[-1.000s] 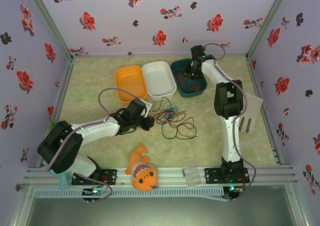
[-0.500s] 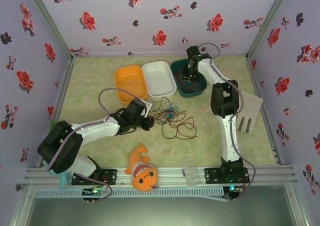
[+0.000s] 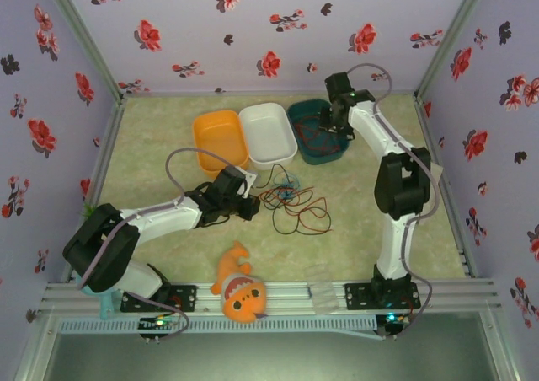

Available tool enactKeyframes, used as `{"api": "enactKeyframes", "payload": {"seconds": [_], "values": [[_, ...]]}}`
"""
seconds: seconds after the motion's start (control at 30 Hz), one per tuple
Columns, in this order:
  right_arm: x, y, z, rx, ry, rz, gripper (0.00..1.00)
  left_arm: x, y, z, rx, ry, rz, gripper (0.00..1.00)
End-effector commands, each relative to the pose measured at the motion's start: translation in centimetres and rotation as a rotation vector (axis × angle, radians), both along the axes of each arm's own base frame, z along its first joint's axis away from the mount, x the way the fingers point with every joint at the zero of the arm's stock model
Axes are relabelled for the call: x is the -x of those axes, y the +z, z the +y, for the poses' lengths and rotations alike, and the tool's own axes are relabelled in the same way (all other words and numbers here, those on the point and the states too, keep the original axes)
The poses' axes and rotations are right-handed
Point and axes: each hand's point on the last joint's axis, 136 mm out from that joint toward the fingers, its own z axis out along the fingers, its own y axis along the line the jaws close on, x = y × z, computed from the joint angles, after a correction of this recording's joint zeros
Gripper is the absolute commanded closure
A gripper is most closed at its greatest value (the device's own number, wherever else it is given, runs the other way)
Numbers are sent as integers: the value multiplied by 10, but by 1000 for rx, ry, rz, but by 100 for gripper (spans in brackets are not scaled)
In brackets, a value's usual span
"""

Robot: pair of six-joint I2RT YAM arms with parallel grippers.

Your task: Untangle the cables

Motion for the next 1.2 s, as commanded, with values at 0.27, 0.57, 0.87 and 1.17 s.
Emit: {"api": "enactKeyframes", "payload": {"seconds": [0.27, 0.57, 0.87, 1.17], "values": [[5, 19, -14, 46, -38, -108, 62, -6, 18, -9, 39, -13, -33, 100], [82, 39, -7, -41, -25, -178, 60, -8, 31, -6, 48, 7, -55, 100], [199, -23, -10, -51, -19, 17, 58, -8, 42, -2, 60, 28, -69, 100], [213, -70, 10, -148, 3, 81, 53, -5, 52, 2, 91, 53, -80, 100]]}}
